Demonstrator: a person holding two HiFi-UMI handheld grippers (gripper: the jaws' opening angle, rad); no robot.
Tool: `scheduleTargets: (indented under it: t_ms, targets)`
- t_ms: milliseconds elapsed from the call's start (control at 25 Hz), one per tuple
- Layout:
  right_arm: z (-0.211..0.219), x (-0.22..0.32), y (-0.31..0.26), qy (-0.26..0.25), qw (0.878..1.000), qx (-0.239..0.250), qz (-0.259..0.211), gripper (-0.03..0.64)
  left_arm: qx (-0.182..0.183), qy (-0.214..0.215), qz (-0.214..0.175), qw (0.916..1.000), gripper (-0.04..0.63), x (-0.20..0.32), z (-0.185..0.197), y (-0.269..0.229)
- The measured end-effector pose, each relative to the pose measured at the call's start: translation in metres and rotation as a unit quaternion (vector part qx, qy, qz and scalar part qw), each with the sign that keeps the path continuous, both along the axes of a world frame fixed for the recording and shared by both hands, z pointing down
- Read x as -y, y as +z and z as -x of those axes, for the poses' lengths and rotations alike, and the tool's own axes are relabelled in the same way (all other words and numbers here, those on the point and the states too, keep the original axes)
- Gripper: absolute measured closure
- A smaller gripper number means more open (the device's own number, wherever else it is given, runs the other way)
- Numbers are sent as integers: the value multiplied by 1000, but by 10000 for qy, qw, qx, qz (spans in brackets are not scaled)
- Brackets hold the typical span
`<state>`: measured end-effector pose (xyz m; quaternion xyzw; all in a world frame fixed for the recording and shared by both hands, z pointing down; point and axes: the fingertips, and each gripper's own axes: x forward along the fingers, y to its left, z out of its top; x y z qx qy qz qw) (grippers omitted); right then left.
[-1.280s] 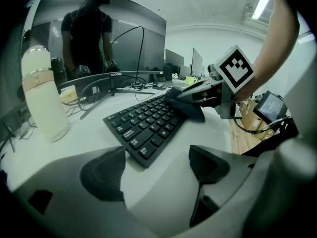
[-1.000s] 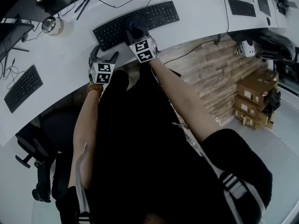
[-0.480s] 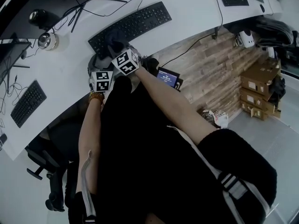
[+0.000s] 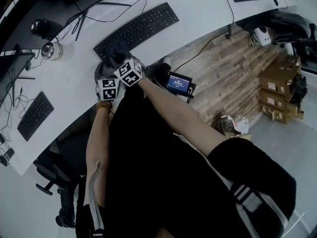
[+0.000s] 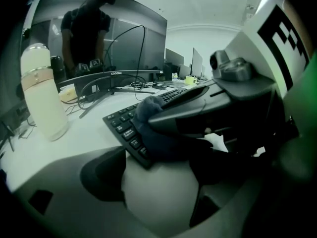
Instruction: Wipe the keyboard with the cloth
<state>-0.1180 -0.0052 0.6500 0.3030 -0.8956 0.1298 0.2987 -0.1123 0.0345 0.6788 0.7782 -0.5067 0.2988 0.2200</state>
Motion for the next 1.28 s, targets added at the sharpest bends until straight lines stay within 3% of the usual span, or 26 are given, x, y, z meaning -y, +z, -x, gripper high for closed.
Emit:
scheduleTargets:
  t_ms: [160,320,440,600,760,1040,1280]
  targets:
    - [7,-7,4,-251,9982,221,494,557,-8,-33,49,10000,199,-1,1,1]
    - [11,-18,-7,-1050,9824,673,1388,548,-209,190,284,9992,199,-7,-1,2]
    - [-7,0,-44,-1132,9754,1252,1419,541,-295,490,476,9972,201,-12,3,-4]
    - [-44,45,-112,-820,9758,1841,844,537,-447,478,-272,9975,220,13,10,-53]
    - [-75,72,-184,-583,9721,2265,172,535,-538,540,-1176,9901,243,42,6,-128]
    - [-95,69,-281,-686,9613,2501,-932,535,-641,773,-2636,9594,278,76,-15,-264]
    - [-115,64,-348,-438,9475,2444,-2013,535,-723,1013,-3385,9327,312,80,-39,-345]
